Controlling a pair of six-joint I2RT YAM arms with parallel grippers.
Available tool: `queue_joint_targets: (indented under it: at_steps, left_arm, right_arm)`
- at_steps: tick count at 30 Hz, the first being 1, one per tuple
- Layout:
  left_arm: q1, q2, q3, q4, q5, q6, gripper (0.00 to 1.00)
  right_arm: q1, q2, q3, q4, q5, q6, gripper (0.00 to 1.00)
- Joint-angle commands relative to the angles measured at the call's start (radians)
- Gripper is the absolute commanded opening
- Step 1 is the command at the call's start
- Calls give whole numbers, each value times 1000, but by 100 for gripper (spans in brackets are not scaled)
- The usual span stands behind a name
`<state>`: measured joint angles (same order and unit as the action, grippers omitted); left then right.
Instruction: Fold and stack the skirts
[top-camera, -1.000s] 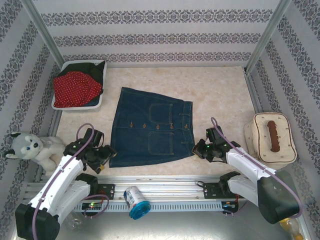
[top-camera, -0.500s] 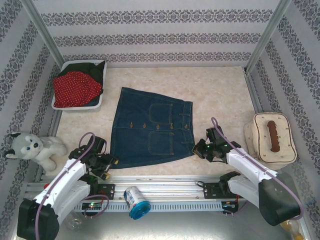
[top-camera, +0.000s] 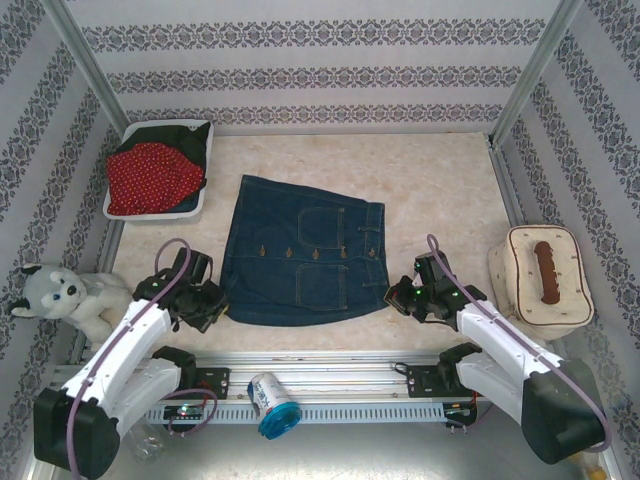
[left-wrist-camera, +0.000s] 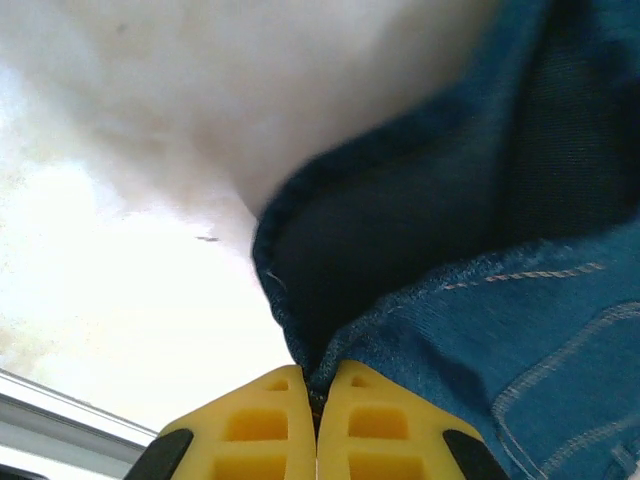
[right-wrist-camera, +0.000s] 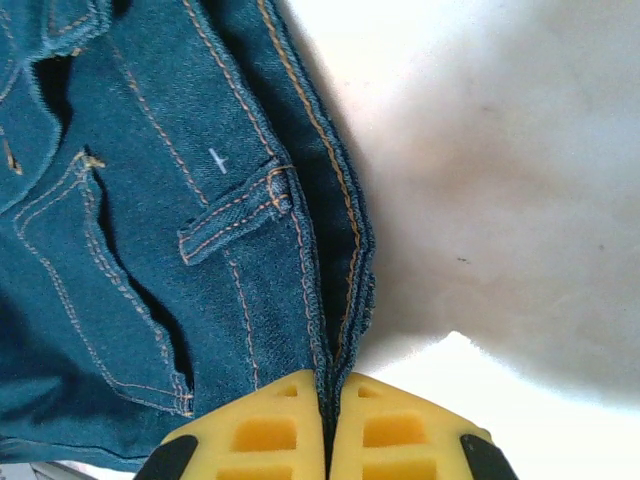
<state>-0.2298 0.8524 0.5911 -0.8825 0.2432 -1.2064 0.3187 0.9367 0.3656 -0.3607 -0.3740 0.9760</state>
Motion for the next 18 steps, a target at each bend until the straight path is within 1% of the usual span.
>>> queue_joint_targets:
  at_steps: [1, 4, 7, 9, 12, 14, 18]
  left_arm:
    - [-7, -17, 102, -156, -98, 103, 0]
    - [4, 41, 269, -184, -147, 200, 0]
    - [27, 151, 462, -140, -200, 305, 0]
    - [39, 242, 566, -55, -223, 376, 0]
    - [55, 387, 676, 102, -221, 461, 0]
    - [66, 497, 748, 170, -238, 502, 0]
    - [91, 735, 915, 271, -184, 572, 0]
  right_arm:
    - [5, -40, 72, -32, 13, 32, 0]
    - [0, -62, 149, -5, 48, 50, 0]
    - [-23, -28, 235, 25, 88, 42, 0]
    - [-52, 37, 289, 54, 93, 35, 0]
    - [-85, 145, 354, 130, 98, 5, 0]
    - [-116, 230, 404, 183, 86, -6, 0]
    - [-138, 405, 513, 241, 93, -32, 0]
